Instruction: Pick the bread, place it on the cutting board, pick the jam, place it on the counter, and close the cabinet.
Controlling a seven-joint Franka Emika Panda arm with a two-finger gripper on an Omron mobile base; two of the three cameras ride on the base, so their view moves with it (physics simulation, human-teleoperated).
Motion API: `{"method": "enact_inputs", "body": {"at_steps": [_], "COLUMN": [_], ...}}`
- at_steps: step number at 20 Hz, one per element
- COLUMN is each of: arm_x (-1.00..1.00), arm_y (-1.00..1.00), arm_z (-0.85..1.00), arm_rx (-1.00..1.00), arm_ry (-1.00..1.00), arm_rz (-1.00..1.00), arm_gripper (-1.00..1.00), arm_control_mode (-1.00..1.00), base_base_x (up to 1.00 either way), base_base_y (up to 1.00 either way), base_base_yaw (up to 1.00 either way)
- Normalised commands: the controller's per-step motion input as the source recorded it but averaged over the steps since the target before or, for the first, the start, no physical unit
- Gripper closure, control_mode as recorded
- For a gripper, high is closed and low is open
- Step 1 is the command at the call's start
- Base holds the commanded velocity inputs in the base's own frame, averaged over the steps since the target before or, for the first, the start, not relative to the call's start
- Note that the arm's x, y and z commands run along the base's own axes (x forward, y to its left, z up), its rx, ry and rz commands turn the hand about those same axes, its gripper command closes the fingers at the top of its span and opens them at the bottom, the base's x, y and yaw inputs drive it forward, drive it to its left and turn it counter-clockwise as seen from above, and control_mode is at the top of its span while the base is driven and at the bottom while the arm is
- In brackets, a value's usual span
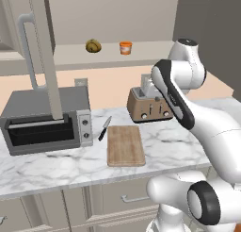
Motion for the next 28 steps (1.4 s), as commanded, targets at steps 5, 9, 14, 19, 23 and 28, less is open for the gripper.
{"method": "enact_inputs", "body": {"at_steps": [5,9,14,19,23,28], "arm_x": [-0.07,-0.20,-0.17,-0.03,0.00,0.02], "arm_y": [0.03,0.10,0.18,0.17,0.16,0.03], "arm_z": [0.02,0.19,0.29,0.38,0.42,0.42], "arm_rx": [-0.01,-0.02,-0.03,0.00,0.00,0.00], "arm_ry": [-0.10,-0.27,-0.33,-0.28,-0.26,-0.16], "arm_rz": [0.00,0.00,0.00,0.00,0.00,0.00], "arm_gripper": [-1.00,-1.00,-1.00,-1.00,-1.00,-1.00], "arm_control_mode": [-1.00,-1.00,-1.00,-1.00,-1.00,-1.00], "base_base_x": [0.00,0.00,0.00,0.00,0.00,0.00], "base_base_y": [0.00,0.00,0.00,0.00,0.00,0.00], "base_base_yaw": [0.00,0.00,0.00,0.00,0.00,0.00]}}
